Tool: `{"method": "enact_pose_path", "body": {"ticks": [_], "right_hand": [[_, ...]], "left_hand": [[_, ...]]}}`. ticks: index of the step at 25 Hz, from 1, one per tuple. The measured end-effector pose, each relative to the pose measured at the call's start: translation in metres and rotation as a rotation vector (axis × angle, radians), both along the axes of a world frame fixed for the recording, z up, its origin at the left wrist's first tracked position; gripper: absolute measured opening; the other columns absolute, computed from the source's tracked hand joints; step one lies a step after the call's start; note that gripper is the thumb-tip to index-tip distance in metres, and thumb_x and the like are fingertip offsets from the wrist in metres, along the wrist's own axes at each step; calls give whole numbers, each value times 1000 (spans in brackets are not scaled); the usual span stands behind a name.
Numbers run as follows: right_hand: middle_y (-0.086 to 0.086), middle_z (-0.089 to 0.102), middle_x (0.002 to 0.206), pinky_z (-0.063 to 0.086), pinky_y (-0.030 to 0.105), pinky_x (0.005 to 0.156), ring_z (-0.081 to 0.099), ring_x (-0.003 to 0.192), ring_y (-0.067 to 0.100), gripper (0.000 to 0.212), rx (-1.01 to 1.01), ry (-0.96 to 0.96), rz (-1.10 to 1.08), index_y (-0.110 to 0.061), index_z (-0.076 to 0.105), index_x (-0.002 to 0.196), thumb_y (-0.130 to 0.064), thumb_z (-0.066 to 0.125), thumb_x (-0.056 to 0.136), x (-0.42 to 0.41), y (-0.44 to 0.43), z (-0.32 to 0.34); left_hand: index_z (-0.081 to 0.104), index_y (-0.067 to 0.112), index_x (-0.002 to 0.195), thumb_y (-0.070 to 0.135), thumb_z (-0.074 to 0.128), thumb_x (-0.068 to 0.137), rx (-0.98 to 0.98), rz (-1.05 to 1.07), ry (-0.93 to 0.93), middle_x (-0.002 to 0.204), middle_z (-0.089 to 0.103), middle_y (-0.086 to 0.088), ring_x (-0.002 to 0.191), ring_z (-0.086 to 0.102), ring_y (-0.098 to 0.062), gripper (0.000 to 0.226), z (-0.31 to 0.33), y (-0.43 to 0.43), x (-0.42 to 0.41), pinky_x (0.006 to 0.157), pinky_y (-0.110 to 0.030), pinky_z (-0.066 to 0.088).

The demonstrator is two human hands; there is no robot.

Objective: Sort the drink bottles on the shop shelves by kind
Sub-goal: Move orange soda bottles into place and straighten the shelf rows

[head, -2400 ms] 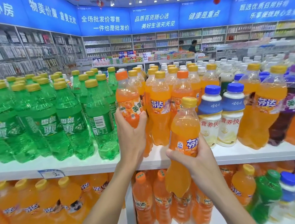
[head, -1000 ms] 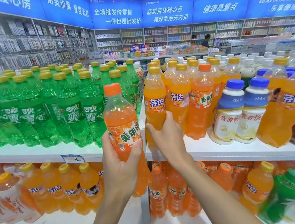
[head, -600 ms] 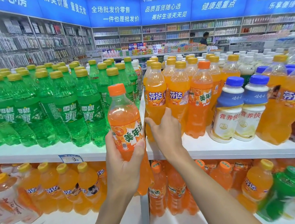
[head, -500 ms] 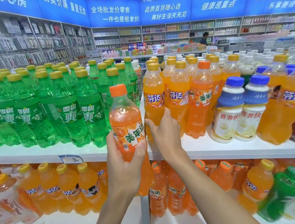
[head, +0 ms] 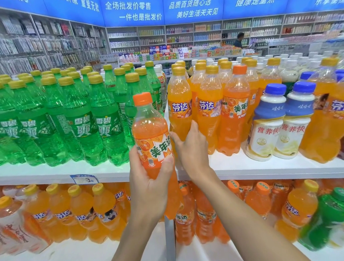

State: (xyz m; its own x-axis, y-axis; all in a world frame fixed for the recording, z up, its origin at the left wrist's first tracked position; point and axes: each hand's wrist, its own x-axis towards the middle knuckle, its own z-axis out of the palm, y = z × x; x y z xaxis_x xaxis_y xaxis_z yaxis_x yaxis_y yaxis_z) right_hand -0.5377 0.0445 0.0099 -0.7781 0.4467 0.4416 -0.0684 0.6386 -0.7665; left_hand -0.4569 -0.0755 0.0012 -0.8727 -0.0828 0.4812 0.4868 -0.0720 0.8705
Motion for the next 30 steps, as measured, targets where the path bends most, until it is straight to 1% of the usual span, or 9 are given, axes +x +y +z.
{"method": "enact_pose_path", "body": {"ticks": [3,6,9,14,18,22,24,27,30], "right_hand": [[12,62,134,49,40,95,58,122,32,66,-2,-13,28,-5,40,146,-42,65,98,2,1,0],[12,63,130,51,39,93,60,120,33,59,-6,-37,59,-5,43,142,-39,64,99,4,3,-4],[13,59,141,50,43,103,56,129,33,59,10,-37,86,-4,41,147,-31,64,99,8,6,-9],[10,50,152,44,39,111,47,140,28,62,38,-22,126,-8,34,155,-24,62,102,22,13,-16],[9,49,153,40,37,112,44,142,27,58,74,-32,132,-8,37,155,-21,59,103,30,21,-19],[8,54,148,43,38,111,50,137,27,52,101,-40,161,-10,45,151,-18,60,102,42,32,-23],[7,56,146,46,41,108,54,133,27,50,95,-43,160,-12,49,148,-18,62,100,50,38,-26],[3,60,142,48,41,104,57,128,25,46,116,-36,139,-16,54,145,-23,61,100,65,48,-26],[5,62,139,46,42,102,57,127,27,43,156,-36,110,-14,57,141,-22,57,99,82,60,-28]], "left_hand": [[53,41,122,50,68,78,15,-24,-2,109,71,19,104,69,-7,48,0,3,1,88,-31,57],[54,38,122,49,67,78,29,-52,-5,108,72,19,102,70,-6,47,0,7,3,87,-30,57],[55,36,121,49,68,77,41,-73,-8,108,73,16,101,70,-8,47,0,10,3,86,-31,57],[56,36,121,52,70,74,69,-93,-43,108,74,14,103,72,-10,52,-1,18,5,92,-43,59],[57,37,119,51,71,76,69,-82,-73,109,74,12,104,72,-14,48,-7,25,6,96,-53,57],[56,36,120,35,68,85,59,-91,-89,109,74,15,104,72,-11,37,-9,33,7,98,-53,56],[56,34,122,36,70,85,52,-106,-90,110,74,15,105,72,-11,40,-10,39,7,99,-53,56],[56,29,128,45,71,80,38,-129,-85,115,74,12,109,71,-12,53,-12,48,10,100,-49,56],[57,34,124,46,70,79,28,-162,-86,115,73,12,110,70,-13,48,-18,56,14,100,-47,56]]}}
